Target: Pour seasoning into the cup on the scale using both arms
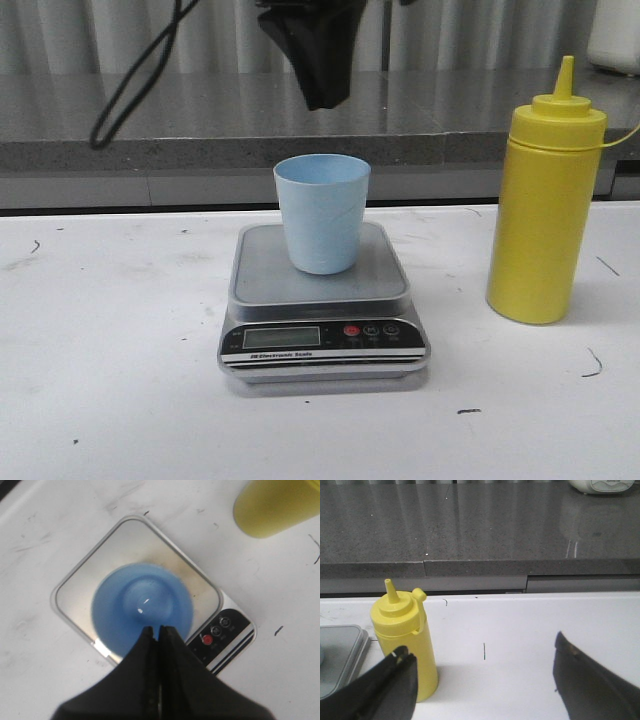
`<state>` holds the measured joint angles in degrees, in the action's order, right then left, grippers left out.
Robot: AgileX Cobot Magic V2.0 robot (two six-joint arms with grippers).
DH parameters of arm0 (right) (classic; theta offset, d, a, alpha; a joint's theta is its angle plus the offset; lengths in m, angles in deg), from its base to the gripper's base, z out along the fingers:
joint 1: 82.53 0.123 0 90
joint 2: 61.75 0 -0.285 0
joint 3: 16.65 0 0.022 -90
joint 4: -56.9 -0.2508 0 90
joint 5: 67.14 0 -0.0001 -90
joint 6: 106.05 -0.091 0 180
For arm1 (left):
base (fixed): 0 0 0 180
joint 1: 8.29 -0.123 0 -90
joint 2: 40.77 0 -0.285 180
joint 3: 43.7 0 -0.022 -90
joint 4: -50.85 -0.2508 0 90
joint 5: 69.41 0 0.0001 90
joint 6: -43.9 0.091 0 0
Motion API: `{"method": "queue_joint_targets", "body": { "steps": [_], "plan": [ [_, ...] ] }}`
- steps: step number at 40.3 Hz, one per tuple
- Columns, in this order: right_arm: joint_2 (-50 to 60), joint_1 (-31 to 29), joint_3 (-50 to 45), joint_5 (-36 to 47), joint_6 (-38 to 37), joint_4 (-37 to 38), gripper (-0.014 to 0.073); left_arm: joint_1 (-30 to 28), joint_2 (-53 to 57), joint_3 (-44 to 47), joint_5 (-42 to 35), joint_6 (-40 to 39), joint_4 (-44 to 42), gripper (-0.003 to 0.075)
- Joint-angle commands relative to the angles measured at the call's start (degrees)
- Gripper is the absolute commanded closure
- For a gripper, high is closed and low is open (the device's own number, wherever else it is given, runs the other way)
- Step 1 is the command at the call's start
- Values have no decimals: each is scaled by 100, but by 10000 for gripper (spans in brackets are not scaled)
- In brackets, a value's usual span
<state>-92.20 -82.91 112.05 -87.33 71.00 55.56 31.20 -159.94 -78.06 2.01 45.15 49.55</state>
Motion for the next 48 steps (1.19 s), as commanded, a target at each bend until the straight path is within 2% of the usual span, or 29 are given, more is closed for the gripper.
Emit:
{"method": "queue_joint_targets", "body": {
  "steps": [1, 11, 20, 30, 48],
  "plan": [
    [-83, -11, 223, 488, 6, 17, 14, -269, 696, 299, -119, -178, 7, 740],
    [-83, -11, 223, 488, 6, 17, 14, -1073, 1827, 1953, -1095, -355, 7, 740],
    [-83, -11, 223, 488, 6, 17, 14, -1820, 3210, 3790, -2199, -482, 7, 740],
    [-83, -11, 223, 488, 6, 17, 14, -2580, 4752, 5467, -3008, -521, 7, 740],
    [-83, -11, 223, 362, 6, 17, 14, -2712, 7885, 7973, -5161, -521, 83, 740]
  ]
}}
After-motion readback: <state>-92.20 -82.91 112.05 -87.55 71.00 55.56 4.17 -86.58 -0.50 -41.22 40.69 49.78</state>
